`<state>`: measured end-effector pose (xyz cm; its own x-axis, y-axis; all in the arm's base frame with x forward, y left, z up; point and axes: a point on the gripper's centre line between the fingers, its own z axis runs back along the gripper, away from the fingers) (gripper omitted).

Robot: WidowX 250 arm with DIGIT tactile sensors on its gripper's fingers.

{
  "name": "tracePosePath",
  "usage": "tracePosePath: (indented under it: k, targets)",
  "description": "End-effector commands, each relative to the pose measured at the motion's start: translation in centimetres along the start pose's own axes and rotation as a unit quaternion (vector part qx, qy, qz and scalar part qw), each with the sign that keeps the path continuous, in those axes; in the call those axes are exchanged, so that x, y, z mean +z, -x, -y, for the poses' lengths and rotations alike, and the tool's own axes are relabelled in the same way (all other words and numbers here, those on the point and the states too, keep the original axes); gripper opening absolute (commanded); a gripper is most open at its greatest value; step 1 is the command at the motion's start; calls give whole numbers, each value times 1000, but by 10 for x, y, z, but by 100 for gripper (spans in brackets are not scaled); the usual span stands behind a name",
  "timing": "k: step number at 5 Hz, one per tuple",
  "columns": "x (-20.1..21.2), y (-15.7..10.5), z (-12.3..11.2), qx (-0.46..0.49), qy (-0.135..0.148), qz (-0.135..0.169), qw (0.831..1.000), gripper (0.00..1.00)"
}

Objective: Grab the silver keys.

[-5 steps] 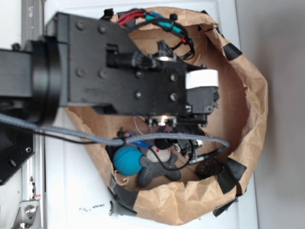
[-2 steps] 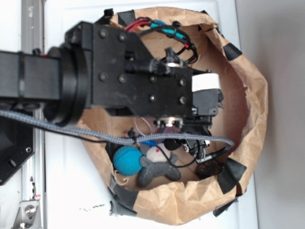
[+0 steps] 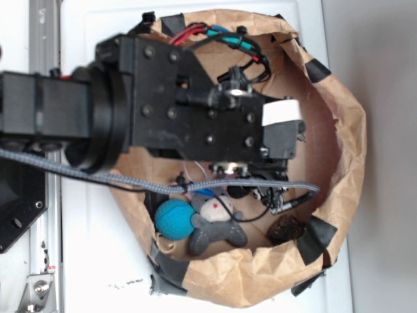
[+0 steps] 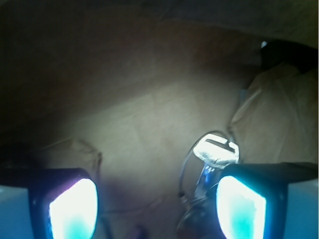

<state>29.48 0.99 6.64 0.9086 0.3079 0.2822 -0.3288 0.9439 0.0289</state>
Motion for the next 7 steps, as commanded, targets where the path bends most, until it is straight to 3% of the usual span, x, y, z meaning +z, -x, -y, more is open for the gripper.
tracePosePath:
  k: [1,6,7]
  targets:
    - [-2,-18,-9,31,-17,56,998,100]
    - [-33,-14,-24,31,-48,54,997,100]
    - [-32,11,-35,33,-40,52,997,0]
